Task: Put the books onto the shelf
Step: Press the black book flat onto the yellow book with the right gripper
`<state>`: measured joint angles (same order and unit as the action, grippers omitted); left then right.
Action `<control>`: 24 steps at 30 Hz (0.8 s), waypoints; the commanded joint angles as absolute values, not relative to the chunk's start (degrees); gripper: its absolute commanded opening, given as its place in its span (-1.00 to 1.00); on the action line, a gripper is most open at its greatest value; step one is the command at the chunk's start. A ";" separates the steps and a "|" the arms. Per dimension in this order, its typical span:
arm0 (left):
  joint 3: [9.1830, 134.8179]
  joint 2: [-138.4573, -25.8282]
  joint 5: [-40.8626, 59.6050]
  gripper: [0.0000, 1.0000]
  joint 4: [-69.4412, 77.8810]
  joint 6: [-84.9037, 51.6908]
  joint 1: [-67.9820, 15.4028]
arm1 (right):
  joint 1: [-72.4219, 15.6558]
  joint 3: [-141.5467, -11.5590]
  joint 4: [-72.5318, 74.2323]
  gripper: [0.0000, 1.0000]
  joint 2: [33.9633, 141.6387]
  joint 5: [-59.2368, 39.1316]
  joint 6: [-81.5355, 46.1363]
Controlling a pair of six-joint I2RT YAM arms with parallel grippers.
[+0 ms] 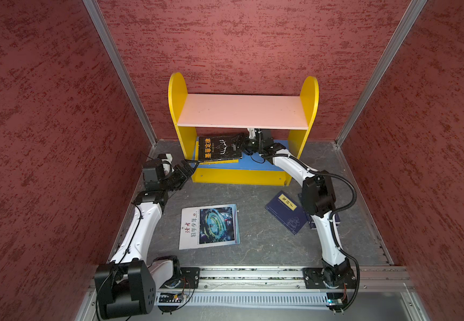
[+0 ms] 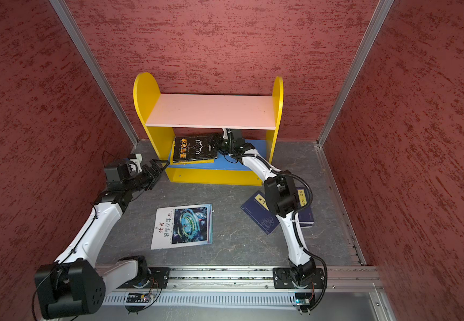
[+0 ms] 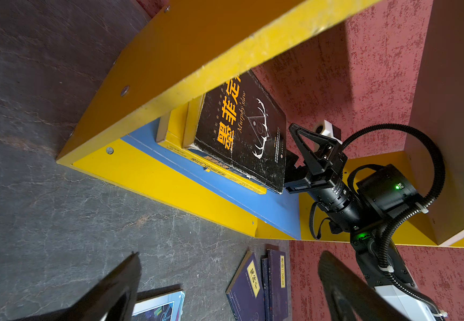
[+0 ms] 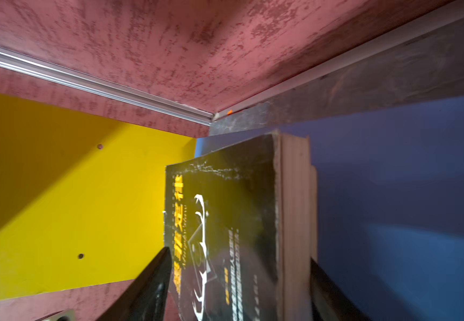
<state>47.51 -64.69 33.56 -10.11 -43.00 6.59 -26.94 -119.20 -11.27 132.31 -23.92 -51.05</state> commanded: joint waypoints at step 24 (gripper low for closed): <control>48.61 -67.76 34.28 0.98 -7.29 -42.57 6.15 | -29.97 -117.05 -15.33 -0.33 127.26 -15.42 -37.46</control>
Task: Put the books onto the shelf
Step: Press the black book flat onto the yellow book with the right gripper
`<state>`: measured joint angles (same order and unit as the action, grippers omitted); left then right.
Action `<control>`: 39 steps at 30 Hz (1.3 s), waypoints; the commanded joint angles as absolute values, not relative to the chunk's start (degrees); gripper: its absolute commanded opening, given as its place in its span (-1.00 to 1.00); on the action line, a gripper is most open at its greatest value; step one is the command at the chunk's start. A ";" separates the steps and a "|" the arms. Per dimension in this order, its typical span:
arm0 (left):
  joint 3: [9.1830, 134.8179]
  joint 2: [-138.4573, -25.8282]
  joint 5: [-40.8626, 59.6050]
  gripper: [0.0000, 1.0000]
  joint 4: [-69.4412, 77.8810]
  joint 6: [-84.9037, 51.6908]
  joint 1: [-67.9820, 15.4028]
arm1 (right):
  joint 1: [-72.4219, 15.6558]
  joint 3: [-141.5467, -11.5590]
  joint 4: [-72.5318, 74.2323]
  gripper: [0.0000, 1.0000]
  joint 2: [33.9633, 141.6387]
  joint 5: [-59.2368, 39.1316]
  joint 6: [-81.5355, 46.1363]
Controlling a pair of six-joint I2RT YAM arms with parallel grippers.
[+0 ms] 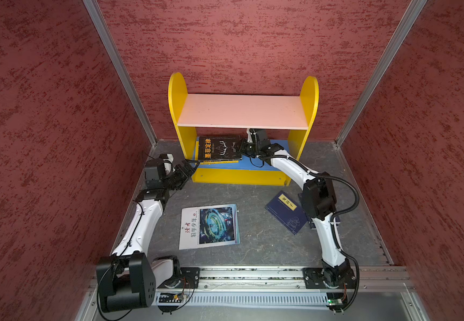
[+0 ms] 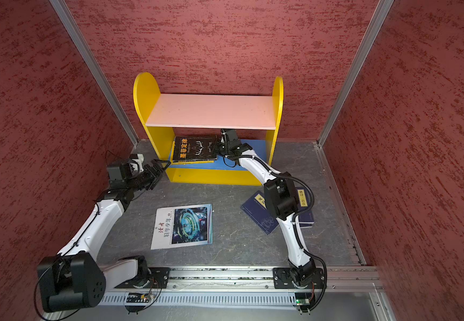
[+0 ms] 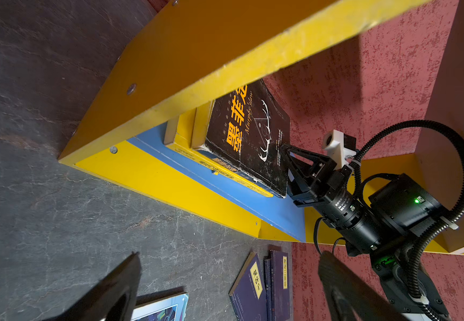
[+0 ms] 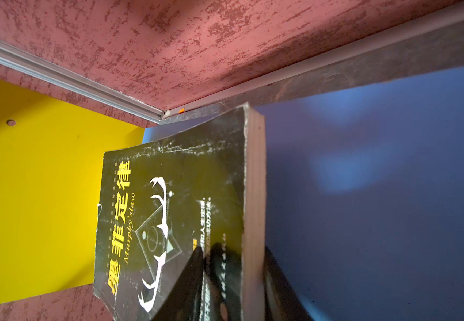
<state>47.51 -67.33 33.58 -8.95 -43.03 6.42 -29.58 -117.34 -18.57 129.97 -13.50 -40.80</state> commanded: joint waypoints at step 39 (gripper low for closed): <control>47.70 -68.05 33.81 0.98 -7.03 -42.92 5.75 | -31.14 -126.65 -24.32 0.24 131.10 -13.27 -31.78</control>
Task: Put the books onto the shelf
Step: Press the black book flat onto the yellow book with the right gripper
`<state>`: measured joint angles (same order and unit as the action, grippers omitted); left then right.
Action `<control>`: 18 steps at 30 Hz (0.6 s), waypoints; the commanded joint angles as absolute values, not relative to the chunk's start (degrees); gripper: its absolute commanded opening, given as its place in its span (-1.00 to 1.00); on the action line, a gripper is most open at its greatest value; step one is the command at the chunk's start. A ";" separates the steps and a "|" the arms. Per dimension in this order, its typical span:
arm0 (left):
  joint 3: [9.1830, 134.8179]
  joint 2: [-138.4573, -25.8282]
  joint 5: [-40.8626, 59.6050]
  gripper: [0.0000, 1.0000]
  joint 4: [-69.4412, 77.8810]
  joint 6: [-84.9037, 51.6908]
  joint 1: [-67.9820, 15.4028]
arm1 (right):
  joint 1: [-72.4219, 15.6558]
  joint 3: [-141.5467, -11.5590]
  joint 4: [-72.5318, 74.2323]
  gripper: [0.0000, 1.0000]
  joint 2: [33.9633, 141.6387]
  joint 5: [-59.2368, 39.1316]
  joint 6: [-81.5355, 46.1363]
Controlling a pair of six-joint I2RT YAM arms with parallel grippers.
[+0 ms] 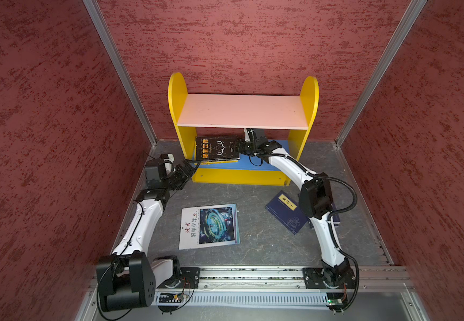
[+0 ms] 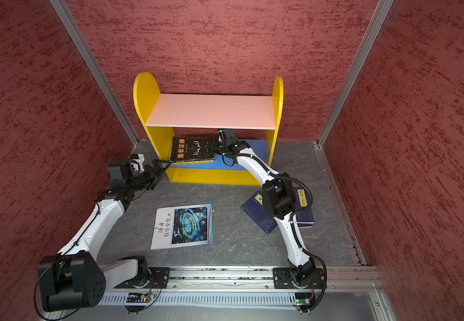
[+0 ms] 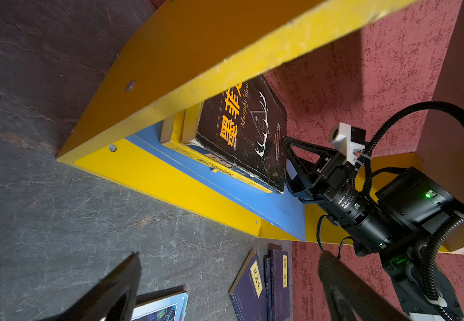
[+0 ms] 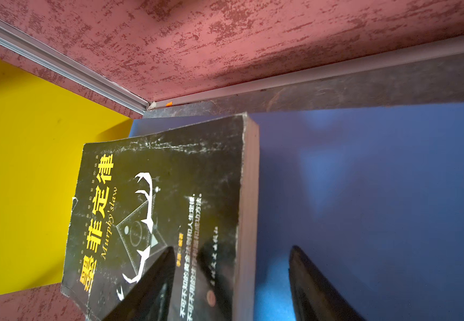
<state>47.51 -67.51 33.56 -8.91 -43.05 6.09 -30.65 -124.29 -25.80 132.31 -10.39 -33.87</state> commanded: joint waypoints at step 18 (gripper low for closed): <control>50.36 -68.99 28.81 0.99 -9.23 -42.32 6.59 | -35.69 -130.49 -31.91 0.16 132.78 -19.44 -33.75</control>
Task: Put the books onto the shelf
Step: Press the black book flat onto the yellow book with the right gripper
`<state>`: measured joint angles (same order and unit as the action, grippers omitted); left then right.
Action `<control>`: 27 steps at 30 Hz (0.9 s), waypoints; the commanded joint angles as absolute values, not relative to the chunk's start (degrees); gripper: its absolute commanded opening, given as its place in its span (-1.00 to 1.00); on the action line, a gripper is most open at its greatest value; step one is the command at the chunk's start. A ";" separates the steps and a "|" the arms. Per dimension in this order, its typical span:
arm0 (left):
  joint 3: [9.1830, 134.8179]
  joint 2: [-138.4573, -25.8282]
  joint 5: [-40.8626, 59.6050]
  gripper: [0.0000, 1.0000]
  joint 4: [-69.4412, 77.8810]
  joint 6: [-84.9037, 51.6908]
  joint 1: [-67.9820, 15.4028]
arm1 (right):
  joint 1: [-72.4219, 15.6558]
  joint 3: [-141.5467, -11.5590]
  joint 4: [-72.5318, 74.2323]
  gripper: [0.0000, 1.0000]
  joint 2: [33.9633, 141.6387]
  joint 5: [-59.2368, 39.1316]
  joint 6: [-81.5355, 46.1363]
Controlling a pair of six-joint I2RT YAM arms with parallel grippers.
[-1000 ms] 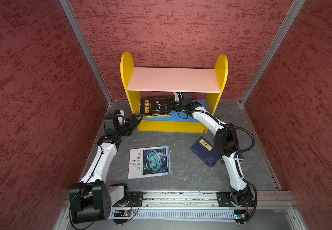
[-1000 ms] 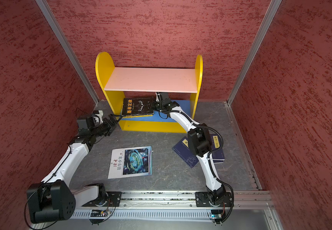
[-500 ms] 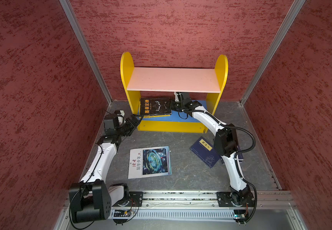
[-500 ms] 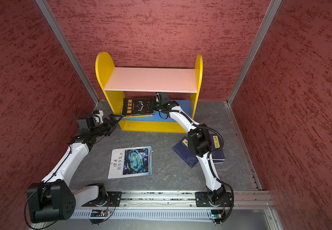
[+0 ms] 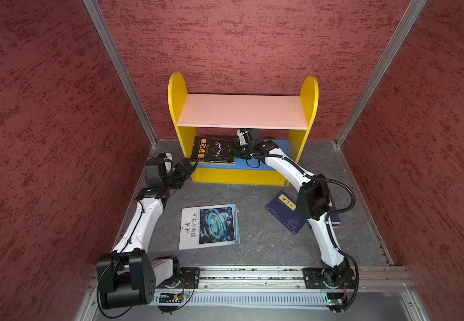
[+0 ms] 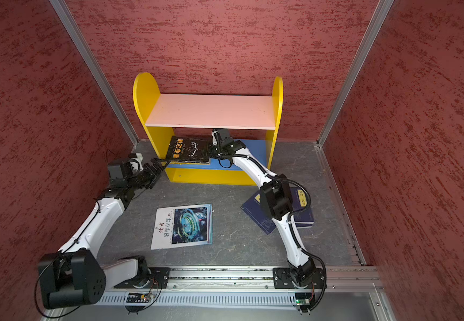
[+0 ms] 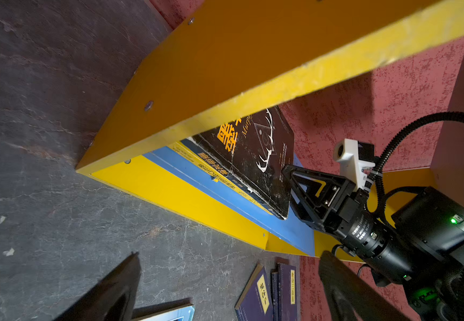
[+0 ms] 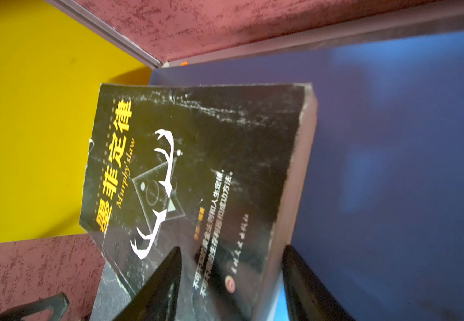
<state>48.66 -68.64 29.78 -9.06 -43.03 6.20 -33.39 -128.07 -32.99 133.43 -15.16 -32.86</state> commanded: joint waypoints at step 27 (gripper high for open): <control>47.48 -67.13 27.51 1.00 -8.46 -44.30 7.66 | -36.32 -132.63 -40.97 0.32 127.71 -6.51 -34.90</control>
